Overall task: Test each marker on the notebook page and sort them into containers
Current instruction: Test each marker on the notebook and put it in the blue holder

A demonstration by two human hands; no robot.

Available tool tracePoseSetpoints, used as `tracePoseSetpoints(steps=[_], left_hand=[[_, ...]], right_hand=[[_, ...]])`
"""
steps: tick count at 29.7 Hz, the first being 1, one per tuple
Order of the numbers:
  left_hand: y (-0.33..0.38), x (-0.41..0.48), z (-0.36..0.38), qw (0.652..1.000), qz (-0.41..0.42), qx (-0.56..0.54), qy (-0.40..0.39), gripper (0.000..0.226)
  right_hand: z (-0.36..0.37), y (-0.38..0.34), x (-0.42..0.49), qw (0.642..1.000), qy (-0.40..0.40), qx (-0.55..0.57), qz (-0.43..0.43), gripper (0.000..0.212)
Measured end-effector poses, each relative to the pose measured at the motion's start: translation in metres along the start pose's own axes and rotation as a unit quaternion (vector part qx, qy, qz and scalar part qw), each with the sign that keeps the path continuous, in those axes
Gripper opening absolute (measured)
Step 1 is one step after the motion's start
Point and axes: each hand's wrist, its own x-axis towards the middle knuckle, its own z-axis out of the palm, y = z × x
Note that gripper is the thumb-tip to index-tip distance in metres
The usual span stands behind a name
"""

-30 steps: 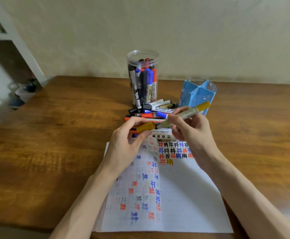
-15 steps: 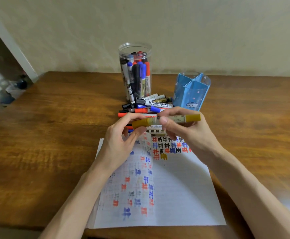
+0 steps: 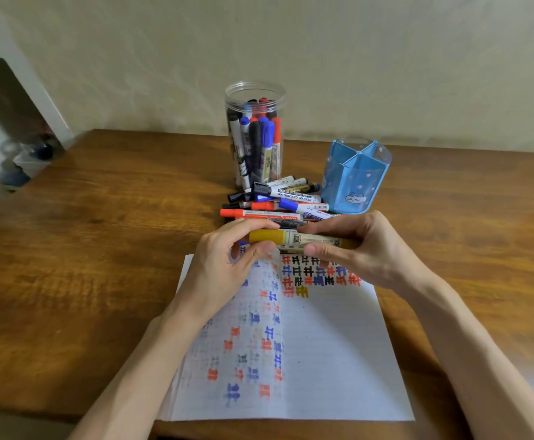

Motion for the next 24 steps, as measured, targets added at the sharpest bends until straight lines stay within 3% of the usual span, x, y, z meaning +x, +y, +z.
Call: tracePoseSetpoints(steps=[9, 19, 24], left_hand=[[-0.002, -0.003, 0.003, 1.000, 0.015, 0.025, 0.012, 0.034], [0.004, 0.003, 0.007, 0.996, 0.023, 0.066, 0.051, 0.022], [0.008, 0.016, 0.000, 0.995, -0.011, 0.096, -0.025, 0.021]], right_hand=[[0.011, 0.011, 0.001, 0.998, 0.027, -0.023, -0.048, 0.033], [0.021, 0.016, 0.003, 0.994, 0.073, 0.022, -0.072, 0.021], [0.021, 0.019, 0.009, 0.997, 0.054, 0.031, -0.046, 0.014]])
